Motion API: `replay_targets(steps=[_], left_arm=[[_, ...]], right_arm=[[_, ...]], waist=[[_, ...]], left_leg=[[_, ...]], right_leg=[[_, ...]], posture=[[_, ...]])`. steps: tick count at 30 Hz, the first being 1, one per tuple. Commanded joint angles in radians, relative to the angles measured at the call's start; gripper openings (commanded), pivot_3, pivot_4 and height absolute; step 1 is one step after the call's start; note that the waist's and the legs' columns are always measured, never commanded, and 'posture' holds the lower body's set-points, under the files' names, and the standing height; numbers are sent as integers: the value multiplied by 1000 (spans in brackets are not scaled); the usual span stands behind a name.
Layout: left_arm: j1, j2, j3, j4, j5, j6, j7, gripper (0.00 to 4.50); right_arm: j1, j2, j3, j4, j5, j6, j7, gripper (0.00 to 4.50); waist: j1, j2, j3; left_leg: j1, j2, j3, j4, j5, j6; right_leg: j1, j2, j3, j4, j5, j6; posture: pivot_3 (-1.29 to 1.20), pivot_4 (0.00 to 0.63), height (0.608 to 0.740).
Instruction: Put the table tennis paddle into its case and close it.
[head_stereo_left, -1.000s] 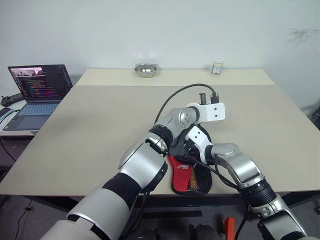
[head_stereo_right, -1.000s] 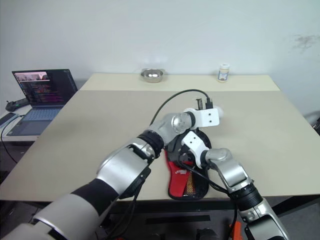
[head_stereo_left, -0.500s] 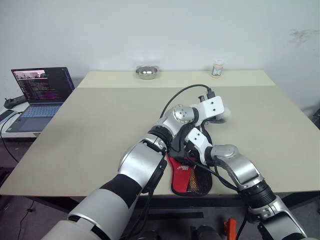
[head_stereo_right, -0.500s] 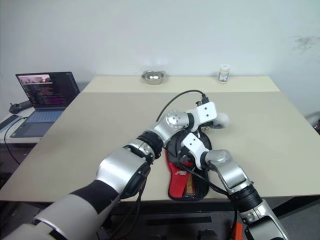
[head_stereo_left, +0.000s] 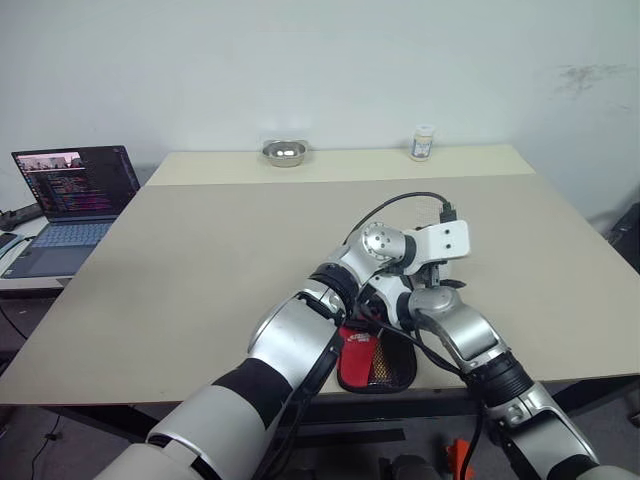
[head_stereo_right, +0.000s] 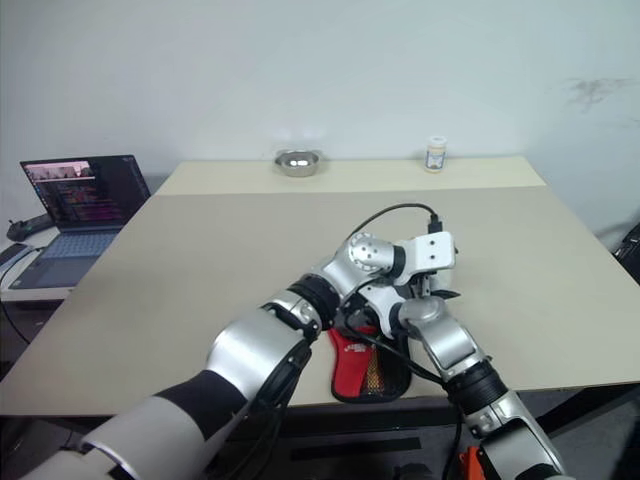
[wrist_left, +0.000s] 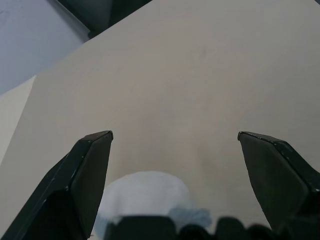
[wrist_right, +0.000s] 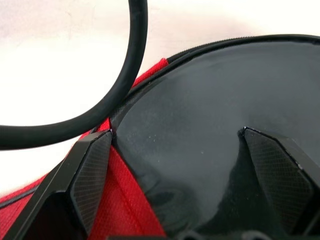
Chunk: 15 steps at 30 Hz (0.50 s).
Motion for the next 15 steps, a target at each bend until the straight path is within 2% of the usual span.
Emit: replay_targets(steps=[1,8,15], left_arm=[[-21,33,44,-27,-47,-11,21,4473],[-50,112,111,-38,-103,-13,90,4473],[-74,214,238,-57,-223,45,128,4473]], right_arm=[[35,0,41,111,-25,32,-2,4500],[23,1,33,127,-25,19,-4,4500],[11,15,26,152,-31,-1,-21,4500]], waist=[[0,0,0],[0,-1,0],[1,-1,1]], left_leg=[[0,0,0,0,0,0],[0,0,0,0,0,0],[0,0,-1,0,0,0]], right_leg=[[0,0,0,0,0,0],[0,0,0,0,0,0],[-1,0,0,0,0,0]], posture=[[0,150,740],[0,150,740],[0,150,740]])
